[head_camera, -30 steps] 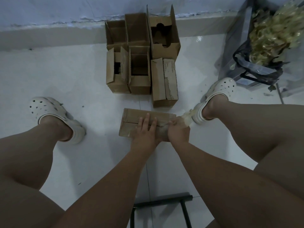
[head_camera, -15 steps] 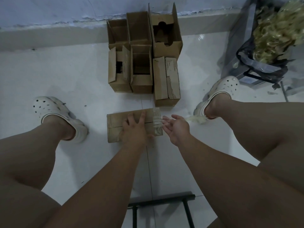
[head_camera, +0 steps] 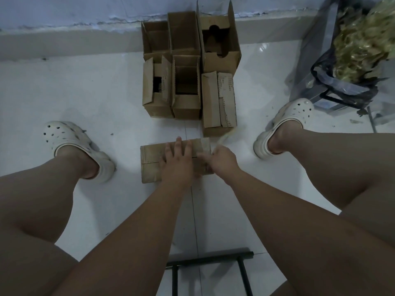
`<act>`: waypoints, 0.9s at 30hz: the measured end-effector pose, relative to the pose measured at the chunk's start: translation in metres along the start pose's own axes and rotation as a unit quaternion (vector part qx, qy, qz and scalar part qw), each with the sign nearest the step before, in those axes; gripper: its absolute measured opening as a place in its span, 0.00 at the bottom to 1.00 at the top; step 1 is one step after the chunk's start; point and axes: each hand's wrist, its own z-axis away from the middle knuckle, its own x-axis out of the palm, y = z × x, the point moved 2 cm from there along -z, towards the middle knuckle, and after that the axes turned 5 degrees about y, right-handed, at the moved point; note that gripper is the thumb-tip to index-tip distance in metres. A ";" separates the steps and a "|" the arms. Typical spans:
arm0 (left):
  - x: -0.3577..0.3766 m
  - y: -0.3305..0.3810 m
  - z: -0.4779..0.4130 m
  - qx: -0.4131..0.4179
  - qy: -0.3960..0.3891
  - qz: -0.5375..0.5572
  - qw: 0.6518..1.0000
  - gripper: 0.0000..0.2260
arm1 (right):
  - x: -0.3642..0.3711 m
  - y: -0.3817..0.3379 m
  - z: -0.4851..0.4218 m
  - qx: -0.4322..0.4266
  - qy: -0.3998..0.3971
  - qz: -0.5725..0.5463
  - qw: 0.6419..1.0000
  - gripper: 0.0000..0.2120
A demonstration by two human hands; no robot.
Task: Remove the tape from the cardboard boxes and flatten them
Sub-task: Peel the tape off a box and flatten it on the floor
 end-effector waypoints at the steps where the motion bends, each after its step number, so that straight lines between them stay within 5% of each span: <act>1: 0.000 0.000 0.000 0.001 0.002 0.003 1.000 0.42 | 0.001 -0.001 -0.001 -0.045 0.020 0.087 0.995 0.15; 4: 0.001 0.000 0.000 0.005 0.004 0.003 1.000 0.43 | 0.005 -0.002 -0.002 -0.072 0.067 0.167 0.981 0.15; 13: 0.003 -0.001 -0.001 0.002 -0.005 0.007 1.000 0.45 | 0.006 -0.004 -0.008 0.020 0.043 0.144 0.988 0.26; 24: 0.001 0.001 0.002 0.010 0.011 0.016 1.000 0.43 | -0.003 -0.017 -0.006 -0.028 0.062 0.204 0.977 0.06; 27: 0.001 0.000 0.002 0.005 0.006 0.025 1.000 0.43 | -0.009 -0.019 -0.007 -0.055 0.037 0.240 0.968 0.16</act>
